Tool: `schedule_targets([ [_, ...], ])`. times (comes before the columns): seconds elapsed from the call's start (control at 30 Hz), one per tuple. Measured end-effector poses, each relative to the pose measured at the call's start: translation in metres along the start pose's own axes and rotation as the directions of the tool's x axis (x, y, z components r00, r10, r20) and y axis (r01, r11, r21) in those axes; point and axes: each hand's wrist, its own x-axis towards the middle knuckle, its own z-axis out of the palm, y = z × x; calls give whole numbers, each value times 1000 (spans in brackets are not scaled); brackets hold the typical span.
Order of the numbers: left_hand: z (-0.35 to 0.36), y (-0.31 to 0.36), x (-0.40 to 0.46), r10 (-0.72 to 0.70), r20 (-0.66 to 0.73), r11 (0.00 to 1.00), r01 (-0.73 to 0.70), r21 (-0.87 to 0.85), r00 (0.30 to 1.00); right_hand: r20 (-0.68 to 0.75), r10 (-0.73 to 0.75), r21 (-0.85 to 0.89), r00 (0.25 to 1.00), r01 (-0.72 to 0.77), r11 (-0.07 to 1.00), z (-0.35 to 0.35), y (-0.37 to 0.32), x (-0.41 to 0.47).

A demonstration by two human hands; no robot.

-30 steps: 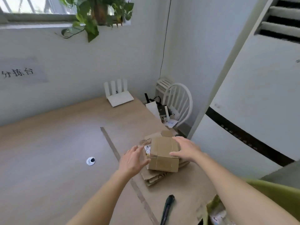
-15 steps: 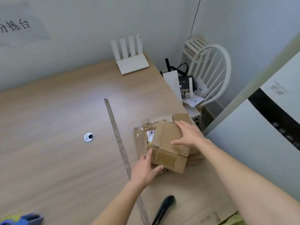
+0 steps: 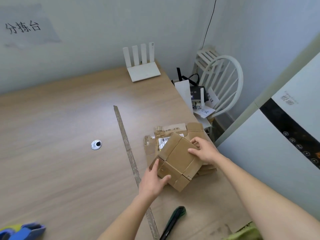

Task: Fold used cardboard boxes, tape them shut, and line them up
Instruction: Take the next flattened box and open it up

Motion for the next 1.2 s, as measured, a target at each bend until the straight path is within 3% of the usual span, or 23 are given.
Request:
schedule_targets([
  [0.23, -64, -25, -46, 71, -104, 982, -87, -167, 992, -92, -60, 268, 994, 83, 960, 3, -67, -68],
  [0.57, -205, -76, -155, 66, -350, 820, -251, -515, 934, -133, -239, 302, 962, 269, 915, 53, -227, -188],
  [0.83, -262, -143, -214, 32, -478, 824, -294, -485, 878, -94, -389, 187, 916, 400, 897, 121, -299, -237],
  [1.2, -250, -214, -231, 115, -506, 802, -380, -461, 855, -33, -358, 330, 933, 348, 878, 203, -289, -215],
])
